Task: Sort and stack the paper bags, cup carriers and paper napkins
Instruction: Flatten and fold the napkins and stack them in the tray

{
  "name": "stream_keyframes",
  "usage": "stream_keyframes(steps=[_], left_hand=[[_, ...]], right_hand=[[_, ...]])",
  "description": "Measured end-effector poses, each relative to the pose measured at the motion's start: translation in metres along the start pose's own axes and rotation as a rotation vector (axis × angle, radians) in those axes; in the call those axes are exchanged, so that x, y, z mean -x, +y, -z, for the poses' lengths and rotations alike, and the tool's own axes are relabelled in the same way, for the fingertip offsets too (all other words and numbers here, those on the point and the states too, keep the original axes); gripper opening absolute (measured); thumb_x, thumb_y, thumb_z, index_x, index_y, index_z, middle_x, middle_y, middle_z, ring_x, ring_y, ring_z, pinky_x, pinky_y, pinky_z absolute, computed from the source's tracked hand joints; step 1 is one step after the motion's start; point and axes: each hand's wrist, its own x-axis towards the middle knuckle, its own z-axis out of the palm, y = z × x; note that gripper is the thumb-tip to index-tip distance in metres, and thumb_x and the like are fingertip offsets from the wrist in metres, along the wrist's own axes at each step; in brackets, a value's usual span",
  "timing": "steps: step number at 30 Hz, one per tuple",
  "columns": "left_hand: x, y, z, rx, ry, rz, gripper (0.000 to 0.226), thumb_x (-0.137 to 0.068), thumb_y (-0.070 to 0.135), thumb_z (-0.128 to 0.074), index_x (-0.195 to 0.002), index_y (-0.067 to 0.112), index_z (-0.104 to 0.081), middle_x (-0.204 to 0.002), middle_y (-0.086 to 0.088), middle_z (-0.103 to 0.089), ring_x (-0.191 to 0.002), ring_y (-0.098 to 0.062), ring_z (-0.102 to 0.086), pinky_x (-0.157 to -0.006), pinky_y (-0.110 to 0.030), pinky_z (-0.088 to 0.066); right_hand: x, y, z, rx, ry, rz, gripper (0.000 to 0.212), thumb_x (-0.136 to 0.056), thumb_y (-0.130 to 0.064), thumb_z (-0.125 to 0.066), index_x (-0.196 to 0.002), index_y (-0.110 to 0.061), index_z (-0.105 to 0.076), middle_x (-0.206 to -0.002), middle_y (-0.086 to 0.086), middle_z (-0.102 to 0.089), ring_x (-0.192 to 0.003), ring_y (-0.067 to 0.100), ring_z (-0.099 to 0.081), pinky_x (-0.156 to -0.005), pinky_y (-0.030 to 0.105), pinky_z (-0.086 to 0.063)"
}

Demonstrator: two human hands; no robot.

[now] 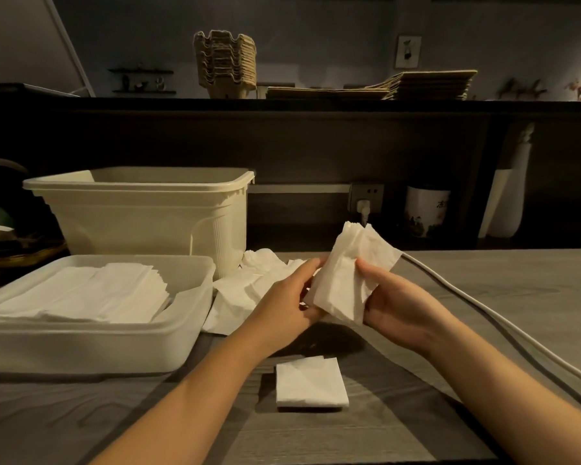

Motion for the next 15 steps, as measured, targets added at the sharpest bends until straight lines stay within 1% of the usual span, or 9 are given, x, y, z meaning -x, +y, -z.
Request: stream_keyframes(steps=[1,3,5,6,8,9,12,13,15], left_hand=[[-0.0002,0.0,-0.001,-0.02,-0.012,0.004,0.056,-0.088,0.024,-0.061,-0.129,0.044,-0.029,-0.121,0.021,-0.043,-0.123,-0.007,-0.044,-0.094,-0.019,-0.035],[-0.0008,-0.0004,-0.0017,-0.044,-0.018,0.021,0.062,-0.087,0.026,-0.062,-0.138,0.036,-0.028,-0.128,0.017,-0.046,-0.121,-0.005,-0.043,-0.098,-0.022,-0.035],[-0.0024,-0.0027,-0.0021,-0.03,-0.008,0.026,0.063,-0.088,0.027,-0.062,-0.14,0.035,-0.027,-0.136,0.009,-0.048,-0.124,-0.01,-0.046,-0.104,-0.032,-0.039],[-0.0031,-0.0038,-0.0022,-0.029,0.001,0.027,0.061,-0.09,0.027,-0.06,-0.141,0.036,-0.027,-0.137,0.006,-0.049,-0.126,-0.013,-0.046,-0.105,-0.036,-0.041],[-0.0047,-0.0061,-0.0027,-0.035,0.028,0.039,0.054,-0.094,0.026,-0.054,-0.141,0.034,-0.029,-0.139,0.005,-0.047,-0.128,-0.015,-0.045,-0.104,-0.04,-0.042],[-0.0054,-0.0071,-0.0031,-0.043,0.04,0.046,0.051,-0.095,0.025,-0.052,-0.141,0.033,-0.03,-0.139,0.005,-0.047,-0.129,-0.016,-0.045,-0.104,-0.04,-0.043],[-0.0059,-0.0074,-0.0032,-0.07,0.051,0.033,0.049,-0.095,0.024,-0.052,-0.14,0.031,-0.032,-0.139,0.007,-0.047,-0.13,-0.015,-0.044,-0.102,-0.035,-0.043],[-0.006,-0.0065,-0.0031,-0.058,0.048,0.025,0.05,-0.095,0.024,-0.052,-0.14,0.032,-0.032,-0.139,0.007,-0.047,-0.129,-0.015,-0.044,-0.101,-0.034,-0.042],[-0.005,-0.0031,-0.003,-0.036,0.044,0.014,0.051,-0.095,0.024,-0.052,-0.14,0.034,-0.031,-0.14,0.006,-0.046,-0.13,-0.015,-0.044,-0.101,-0.034,-0.042]], right_hand=[[0.0,0.0009,-0.0003,0.013,-0.002,0.005,0.04,-0.077,-0.022,-0.062,-0.115,-0.017,-0.051,-0.107,0.012,-0.065,-0.096,0.027,-0.067,-0.075,0.042,-0.057],[0.0001,0.0017,-0.0014,0.04,-0.006,0.014,0.038,-0.077,-0.021,-0.061,-0.114,-0.015,-0.053,-0.1,0.01,-0.068,-0.09,0.024,-0.069,-0.07,0.039,-0.059],[0.0003,0.0014,-0.0021,0.057,-0.005,0.023,0.036,-0.079,-0.021,-0.061,-0.114,-0.014,-0.054,-0.099,0.009,-0.069,-0.089,0.022,-0.07,-0.07,0.037,-0.059],[-0.0001,0.0015,-0.0021,0.065,0.002,0.028,0.033,-0.082,-0.02,-0.06,-0.114,-0.013,-0.054,-0.099,0.008,-0.068,-0.088,0.021,-0.07,-0.069,0.035,-0.059],[-0.0004,0.002,-0.0018,0.084,0.032,0.034,0.027,-0.085,-0.019,-0.058,-0.111,-0.013,-0.055,-0.099,0.007,-0.068,-0.085,0.019,-0.07,-0.065,0.032,-0.058],[0.0,0.0024,-0.0022,0.093,0.044,0.03,0.027,-0.085,-0.019,-0.059,-0.111,-0.014,-0.055,-0.1,0.007,-0.067,-0.085,0.019,-0.07,-0.064,0.031,-0.058],[-0.0001,0.004,-0.0029,0.092,0.043,-0.003,0.04,-0.075,-0.022,-0.063,-0.112,-0.013,-0.055,-0.102,0.009,-0.067,-0.088,0.021,-0.069,-0.063,0.031,-0.058],[0.0004,0.0044,-0.0038,0.1,0.045,-0.019,0.041,-0.073,-0.024,-0.064,-0.112,-0.013,-0.055,-0.102,0.009,-0.067,-0.088,0.021,-0.069,-0.064,0.032,-0.058],[0.0009,0.0051,-0.0045,0.132,0.053,-0.033,0.037,-0.076,-0.025,-0.063,-0.11,-0.014,-0.056,-0.099,0.008,-0.068,-0.086,0.02,-0.07,-0.063,0.031,-0.058]])
